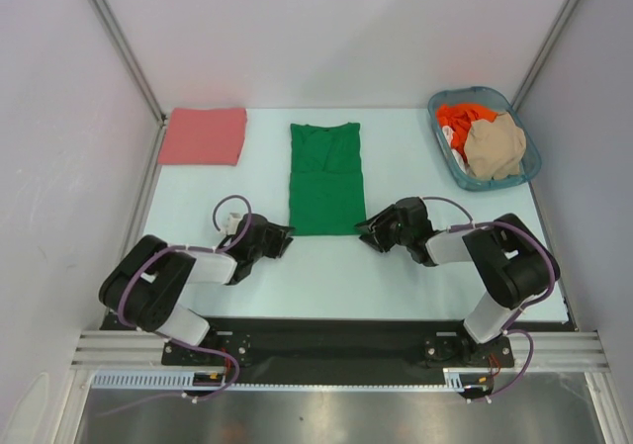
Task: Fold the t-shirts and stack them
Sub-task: Fold the tshirt
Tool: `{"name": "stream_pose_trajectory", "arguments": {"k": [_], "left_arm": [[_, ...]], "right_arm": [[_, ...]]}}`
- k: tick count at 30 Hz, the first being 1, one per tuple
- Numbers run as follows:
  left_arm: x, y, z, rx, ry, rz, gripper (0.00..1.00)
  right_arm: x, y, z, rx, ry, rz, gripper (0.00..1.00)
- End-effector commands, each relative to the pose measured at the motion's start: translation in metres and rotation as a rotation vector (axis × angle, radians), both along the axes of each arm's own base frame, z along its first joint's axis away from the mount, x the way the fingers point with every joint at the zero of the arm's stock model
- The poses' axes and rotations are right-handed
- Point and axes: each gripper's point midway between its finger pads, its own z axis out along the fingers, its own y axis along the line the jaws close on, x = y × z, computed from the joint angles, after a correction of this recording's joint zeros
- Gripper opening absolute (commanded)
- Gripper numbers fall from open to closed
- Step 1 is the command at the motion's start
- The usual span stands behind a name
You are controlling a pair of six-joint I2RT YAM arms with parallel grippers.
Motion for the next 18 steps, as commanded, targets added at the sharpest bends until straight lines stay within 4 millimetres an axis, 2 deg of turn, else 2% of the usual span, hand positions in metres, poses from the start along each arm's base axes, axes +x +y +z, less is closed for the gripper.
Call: {"name": "stream_pose_trajectory", "arguments": {"k": [1, 7, 13, 18], "left_arm": [[-0.004, 0.006, -0.013, 0.004, 0.041, 0.046, 0.41], [-0.006, 0.007, -0.019, 0.005, 0.060, 0.051, 0.40], [-0.005, 0.005, -0.021, -0.010, 0.071, 0.049, 0.31], [-0.003, 0.005, -0.022, -0.013, 0.068, 0.051, 0.28]], "right_arm": [[0.000, -0.010, -0.016, -0.038, 0.035, -0.047, 0.45], [0.000, -0.015, -0.020, -0.041, 0.056, -0.069, 0.45], [-0.001, -0.020, -0.028, -0.043, 0.088, -0.093, 0.40], [-0.005, -0.024, -0.034, -0.033, 0.110, -0.112, 0.39]]}}
